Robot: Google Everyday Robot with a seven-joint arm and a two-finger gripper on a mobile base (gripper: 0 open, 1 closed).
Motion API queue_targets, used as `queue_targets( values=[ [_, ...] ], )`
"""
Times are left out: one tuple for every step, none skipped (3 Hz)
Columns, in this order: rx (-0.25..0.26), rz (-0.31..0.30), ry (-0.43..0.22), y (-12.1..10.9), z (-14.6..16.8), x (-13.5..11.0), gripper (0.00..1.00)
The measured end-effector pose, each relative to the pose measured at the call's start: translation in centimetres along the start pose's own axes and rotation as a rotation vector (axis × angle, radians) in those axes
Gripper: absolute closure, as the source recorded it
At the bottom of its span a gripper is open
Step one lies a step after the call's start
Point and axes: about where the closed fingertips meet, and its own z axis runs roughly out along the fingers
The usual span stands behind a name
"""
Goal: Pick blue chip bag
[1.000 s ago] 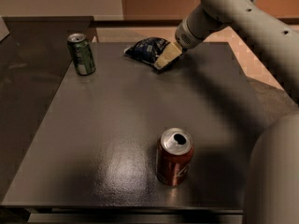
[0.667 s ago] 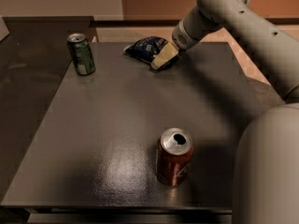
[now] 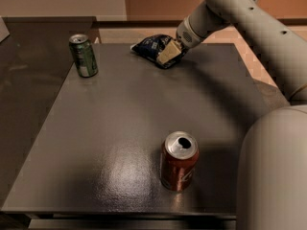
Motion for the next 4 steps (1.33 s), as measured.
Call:
queue_targets(
  values=[
    [-0.01, -0.007, -0.023, 0.5, -1.3, -0.5, 0.64],
    [-0.013, -0.023, -0.06, 1.1, -3.5, -1.2, 0.88],
    [-0.007, -0.06, -0.11, 1.9, -6.7, -2.2, 1.0],
    [0.006, -0.11, -0.152, 2.7, -10.4, -3.2, 1.0]
  ],
)
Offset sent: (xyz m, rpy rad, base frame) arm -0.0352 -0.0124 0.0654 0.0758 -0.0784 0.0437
